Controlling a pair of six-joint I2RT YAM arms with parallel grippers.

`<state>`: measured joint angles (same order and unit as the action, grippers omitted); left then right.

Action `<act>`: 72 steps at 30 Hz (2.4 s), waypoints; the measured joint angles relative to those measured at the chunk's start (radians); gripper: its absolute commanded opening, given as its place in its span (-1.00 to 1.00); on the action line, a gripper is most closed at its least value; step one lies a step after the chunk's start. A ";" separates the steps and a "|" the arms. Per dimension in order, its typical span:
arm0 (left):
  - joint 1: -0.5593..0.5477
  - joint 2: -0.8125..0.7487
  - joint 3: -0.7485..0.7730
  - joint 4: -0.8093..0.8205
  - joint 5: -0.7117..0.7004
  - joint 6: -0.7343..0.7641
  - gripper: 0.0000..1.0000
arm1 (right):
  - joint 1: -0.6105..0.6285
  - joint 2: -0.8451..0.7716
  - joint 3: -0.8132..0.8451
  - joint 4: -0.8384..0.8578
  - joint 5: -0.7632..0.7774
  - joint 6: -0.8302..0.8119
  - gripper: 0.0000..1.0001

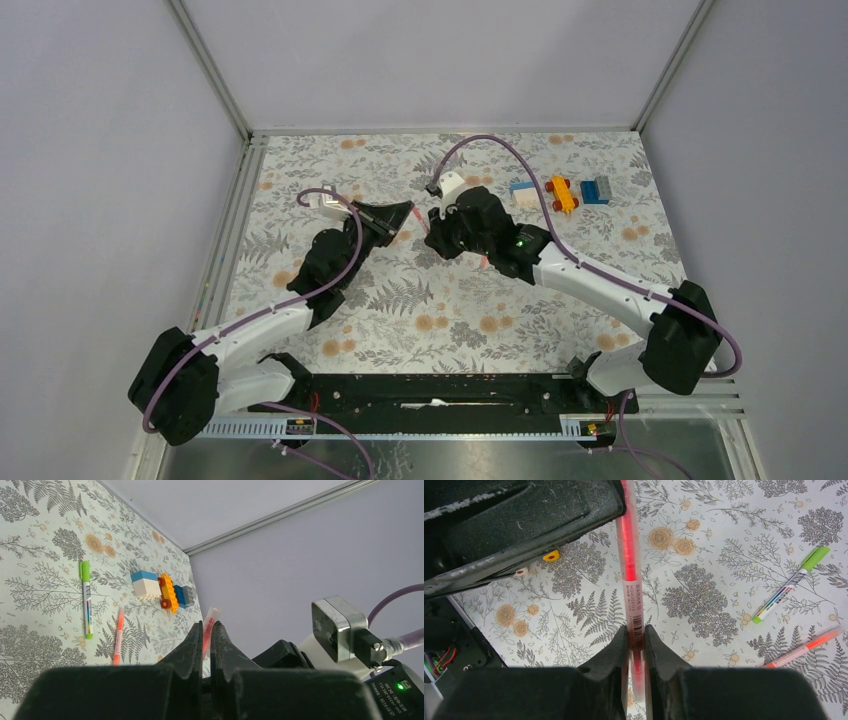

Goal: Insert the pens into the pen caps

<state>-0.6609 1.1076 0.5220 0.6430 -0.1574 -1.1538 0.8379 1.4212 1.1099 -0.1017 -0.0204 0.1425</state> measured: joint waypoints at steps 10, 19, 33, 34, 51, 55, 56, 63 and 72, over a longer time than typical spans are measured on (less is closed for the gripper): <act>-0.068 -0.084 -0.118 -0.074 0.212 -0.006 -1.00 | -0.033 -0.021 0.067 0.259 -0.049 0.000 -1.00; -0.068 -0.246 -0.188 -0.102 0.241 0.031 -0.82 | -0.033 -0.146 0.018 0.332 -0.132 0.012 -1.00; -0.068 -0.504 -0.098 -0.188 0.352 0.327 0.66 | -0.033 -0.441 -0.204 0.241 -0.323 0.047 -1.00; -0.068 -0.506 -0.076 -0.189 0.367 0.349 0.64 | -0.033 -0.456 -0.219 0.237 -0.354 0.053 -1.00; -0.068 -0.321 0.119 -0.085 0.613 0.443 -0.05 | -0.033 -0.499 -0.287 0.245 -0.675 0.146 -1.00; -0.068 -0.275 0.119 -0.056 0.646 0.419 -0.29 | -0.034 -0.494 -0.287 0.251 -0.687 0.152 -1.00; -0.068 -0.270 0.119 -0.045 0.655 0.414 -0.35 | -0.034 -0.491 -0.287 0.251 -0.689 0.154 -1.00; -0.068 -0.262 0.119 -0.008 0.682 0.393 -0.55 | -0.034 -0.478 -0.287 0.251 -0.705 0.154 -1.00; -0.068 -0.263 0.119 -0.014 0.686 0.396 -1.00 | -0.034 -0.470 -0.287 0.249 -0.700 0.153 -1.00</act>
<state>-0.7284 0.8444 0.6415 0.6289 0.5285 -0.7578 0.8040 0.9508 0.8227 0.1478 -0.7204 0.2958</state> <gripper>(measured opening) 0.078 0.171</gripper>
